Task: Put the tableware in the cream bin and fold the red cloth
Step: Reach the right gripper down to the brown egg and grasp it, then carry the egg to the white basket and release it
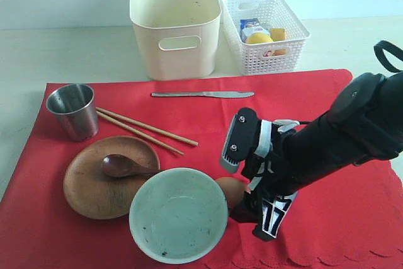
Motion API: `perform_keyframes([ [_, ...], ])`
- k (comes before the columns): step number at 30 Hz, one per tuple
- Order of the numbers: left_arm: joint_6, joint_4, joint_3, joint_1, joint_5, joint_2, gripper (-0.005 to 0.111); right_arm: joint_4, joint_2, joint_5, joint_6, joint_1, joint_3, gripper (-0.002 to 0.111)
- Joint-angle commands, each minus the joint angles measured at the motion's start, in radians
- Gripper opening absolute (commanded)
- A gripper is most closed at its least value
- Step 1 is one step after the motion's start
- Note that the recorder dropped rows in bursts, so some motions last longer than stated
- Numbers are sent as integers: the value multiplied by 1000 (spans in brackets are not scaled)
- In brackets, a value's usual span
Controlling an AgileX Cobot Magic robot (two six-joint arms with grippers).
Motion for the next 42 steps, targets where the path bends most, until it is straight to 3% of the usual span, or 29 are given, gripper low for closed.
perform_keyframes([
  [1,-2,7,3,2,-5,-6,0,158,2,24,-167,2,1,69],
  [7,-2,7,3,2,-5,-6,0,282,15,9,-327,2,1,69],
  [16,-2,7,3,2,-5,-6,0,296,66,-13,-405,2,1,67],
  [18,-2,7,3,2,-5,-6,0,296,66,-26,-405,2,1,60],
  [26,-2,7,3,2,-5,-6,0,296,24,-120,-347,2,1,8],
  [28,-2,7,3,2,-5,-6,0,296,5,-173,-301,2,1,0],
  [33,-2,7,3,2,-5,-6,0,296,-82,-284,-213,2,1,0],
  [40,-2,7,3,2,-5,-6,0,296,-219,-699,-96,2,-13,0],
  [42,-2,7,3,2,-5,-6,0,287,-222,-739,-78,-15,-49,0],
])
